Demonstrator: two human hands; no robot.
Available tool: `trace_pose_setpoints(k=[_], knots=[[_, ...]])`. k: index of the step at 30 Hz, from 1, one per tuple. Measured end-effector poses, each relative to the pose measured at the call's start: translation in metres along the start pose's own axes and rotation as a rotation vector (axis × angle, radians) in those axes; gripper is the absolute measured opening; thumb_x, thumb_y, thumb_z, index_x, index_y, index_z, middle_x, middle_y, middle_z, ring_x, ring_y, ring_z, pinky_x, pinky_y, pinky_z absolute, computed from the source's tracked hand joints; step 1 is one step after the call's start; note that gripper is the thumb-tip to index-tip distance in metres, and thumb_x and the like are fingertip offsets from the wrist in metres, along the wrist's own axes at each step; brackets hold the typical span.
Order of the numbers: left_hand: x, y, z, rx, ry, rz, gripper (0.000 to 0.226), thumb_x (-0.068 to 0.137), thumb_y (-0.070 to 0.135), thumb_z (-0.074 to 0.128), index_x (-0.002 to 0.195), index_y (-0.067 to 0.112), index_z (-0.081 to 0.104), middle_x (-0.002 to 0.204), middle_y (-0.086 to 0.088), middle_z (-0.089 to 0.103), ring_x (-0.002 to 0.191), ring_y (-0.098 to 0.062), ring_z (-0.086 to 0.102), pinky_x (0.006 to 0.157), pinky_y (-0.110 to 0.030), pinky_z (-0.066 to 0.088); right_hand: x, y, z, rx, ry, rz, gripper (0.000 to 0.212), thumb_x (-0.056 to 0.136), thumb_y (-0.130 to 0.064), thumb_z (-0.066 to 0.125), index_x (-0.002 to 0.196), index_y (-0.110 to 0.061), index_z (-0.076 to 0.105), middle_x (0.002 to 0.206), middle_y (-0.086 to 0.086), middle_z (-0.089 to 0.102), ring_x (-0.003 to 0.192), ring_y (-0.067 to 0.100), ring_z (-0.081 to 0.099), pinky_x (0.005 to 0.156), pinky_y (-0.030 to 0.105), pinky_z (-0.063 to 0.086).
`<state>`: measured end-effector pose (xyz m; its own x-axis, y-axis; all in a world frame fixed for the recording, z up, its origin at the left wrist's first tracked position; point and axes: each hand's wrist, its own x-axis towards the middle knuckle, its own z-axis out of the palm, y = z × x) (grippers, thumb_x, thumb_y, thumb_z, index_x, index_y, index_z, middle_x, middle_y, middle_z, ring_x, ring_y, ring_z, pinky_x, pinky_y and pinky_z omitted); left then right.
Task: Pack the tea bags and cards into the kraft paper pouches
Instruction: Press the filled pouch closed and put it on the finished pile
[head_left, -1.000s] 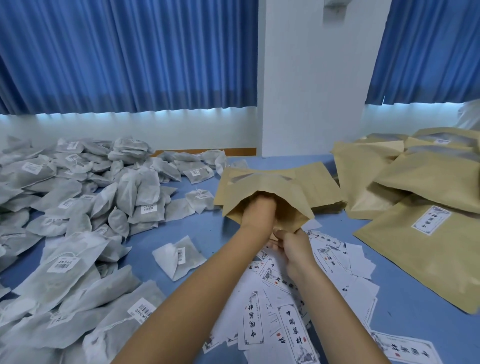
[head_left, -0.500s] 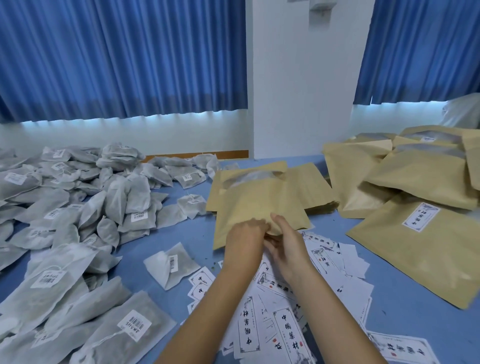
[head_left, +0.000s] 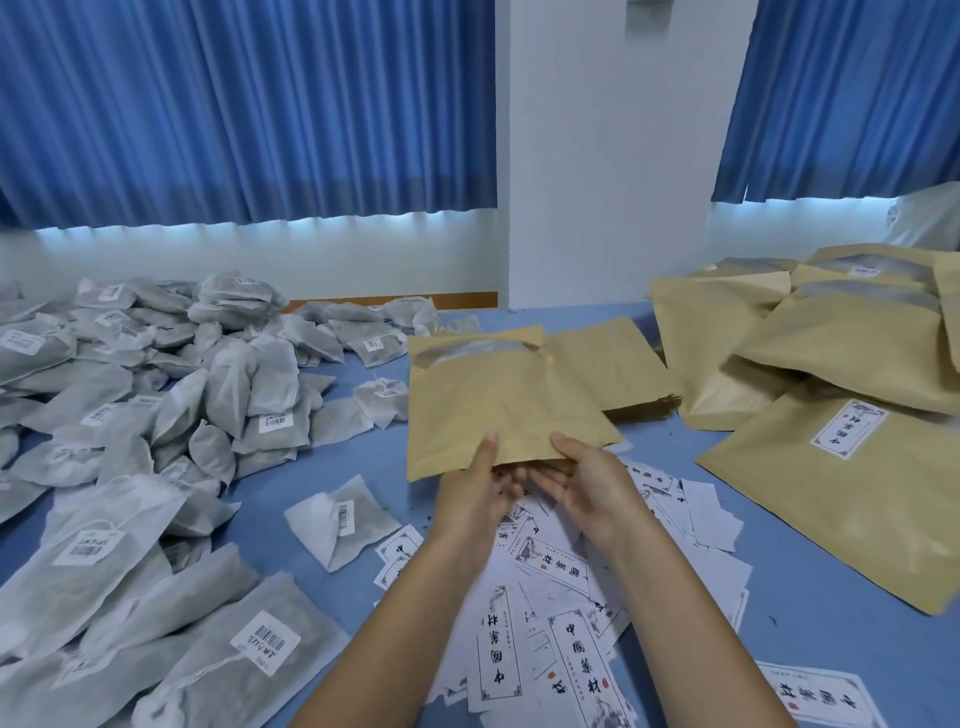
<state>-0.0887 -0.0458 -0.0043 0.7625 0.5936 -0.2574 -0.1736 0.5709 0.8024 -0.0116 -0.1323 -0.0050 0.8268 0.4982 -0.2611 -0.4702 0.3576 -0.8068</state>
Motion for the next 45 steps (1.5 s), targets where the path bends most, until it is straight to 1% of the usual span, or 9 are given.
trace_pose_setpoints(k=[4, 7, 15, 21, 26, 30, 33, 38, 45], knots=[[0.004, 0.007, -0.009, -0.094, 0.124, 0.012, 0.007, 0.095, 0.013, 0.056, 0.093, 0.006, 0.056, 0.081, -0.010, 0.059, 0.057, -0.017, 0.053, 0.045, -0.019, 0.050, 0.003, -0.008, -0.016, -0.257, 0.237, -0.110, 0.017, 0.086, -0.016, 0.069, 0.078, -0.002, 0.062, 0.054, 0.007, 0.060, 0.041, 0.012, 0.050, 0.047, 0.020, 0.042], [0.004, 0.008, -0.009, -0.044, 0.133, 0.018, 0.008, 0.095, 0.014, 0.056, 0.093, 0.006, 0.056, 0.079, -0.011, 0.060, 0.058, -0.017, 0.054, 0.047, -0.020, 0.052, 0.005, -0.014, -0.024, -0.240, 0.203, -0.069, 0.019, 0.086, -0.010, 0.068, 0.073, 0.001, 0.059, 0.045, 0.007, 0.055, 0.035, 0.011, 0.044, 0.041, 0.018, 0.039], [0.004, 0.005, -0.008, 0.002, 0.142, 0.024, 0.010, 0.095, 0.015, 0.056, 0.088, 0.008, 0.056, 0.076, -0.009, 0.059, 0.060, -0.016, 0.056, 0.047, -0.020, 0.052, 0.010, -0.014, -0.029, -0.396, 0.238, -0.161, 0.028, 0.085, -0.014, 0.070, 0.061, -0.004, 0.061, 0.054, 0.006, 0.056, 0.038, 0.007, 0.046, 0.040, 0.015, 0.040], [0.002, 0.002, -0.007, 0.025, 0.134, 0.089, 0.010, 0.095, 0.013, 0.055, 0.086, 0.010, 0.057, 0.074, -0.005, 0.061, 0.054, -0.014, 0.059, 0.048, -0.021, 0.052, 0.009, -0.012, -0.029, -0.281, 0.153, -0.049, 0.022, 0.080, -0.017, 0.076, 0.077, -0.002, 0.060, 0.051, 0.005, 0.053, 0.042, 0.013, 0.043, 0.047, 0.023, 0.036], [0.003, 0.001, -0.008, 0.052, 0.134, 0.089, 0.011, 0.095, 0.014, 0.055, 0.086, 0.010, 0.058, 0.074, -0.007, 0.061, 0.056, -0.014, 0.059, 0.049, -0.021, 0.052, 0.011, -0.010, -0.028, -0.325, 0.172, -0.100, 0.029, 0.080, -0.016, 0.076, 0.059, -0.005, 0.060, 0.049, 0.003, 0.054, 0.046, 0.013, 0.041, 0.051, 0.025, 0.032], [0.003, 0.001, -0.007, 0.058, 0.145, 0.110, 0.011, 0.096, 0.015, 0.055, 0.086, 0.010, 0.057, 0.075, -0.007, 0.061, 0.060, -0.016, 0.059, 0.049, -0.021, 0.052, 0.007, -0.008, -0.023, -0.182, 0.095, -0.016, 0.022, 0.081, -0.017, 0.075, 0.070, -0.002, 0.062, 0.053, 0.005, 0.056, 0.045, 0.012, 0.045, 0.043, 0.020, 0.039], [0.002, 0.001, -0.007, 0.067, 0.142, 0.127, 0.011, 0.095, 0.014, 0.055, 0.085, 0.010, 0.057, 0.072, -0.006, 0.061, 0.059, -0.016, 0.058, 0.049, -0.021, 0.051, 0.004, -0.003, -0.016, -0.115, 0.023, 0.000, 0.014, 0.082, -0.008, 0.072, 0.076, -0.001, 0.062, 0.054, 0.006, 0.057, 0.042, 0.010, 0.046, 0.039, 0.016, 0.038], [0.002, -0.004, -0.006, 0.097, 0.116, 0.117, 0.010, 0.095, 0.015, 0.056, 0.088, 0.009, 0.059, 0.068, -0.006, 0.060, 0.058, -0.015, 0.058, 0.053, -0.023, 0.053, 0.007, -0.003, -0.016, -0.081, 0.086, -0.026, 0.010, 0.082, 0.001, 0.068, 0.075, -0.002, 0.062, 0.047, 0.003, 0.054, 0.037, 0.007, 0.042, 0.037, 0.014, 0.034], [0.003, -0.006, -0.005, 0.125, 0.125, 0.125, 0.008, 0.095, 0.014, 0.055, 0.089, 0.009, 0.059, 0.067, -0.006, 0.060, 0.056, -0.013, 0.058, 0.053, -0.022, 0.051, 0.004, 0.008, -0.006, -0.062, 0.055, -0.060, 0.008, 0.084, 0.001, 0.066, 0.080, -0.004, 0.061, 0.061, 0.006, 0.054, 0.045, 0.009, 0.041, 0.038, 0.015, 0.033]])
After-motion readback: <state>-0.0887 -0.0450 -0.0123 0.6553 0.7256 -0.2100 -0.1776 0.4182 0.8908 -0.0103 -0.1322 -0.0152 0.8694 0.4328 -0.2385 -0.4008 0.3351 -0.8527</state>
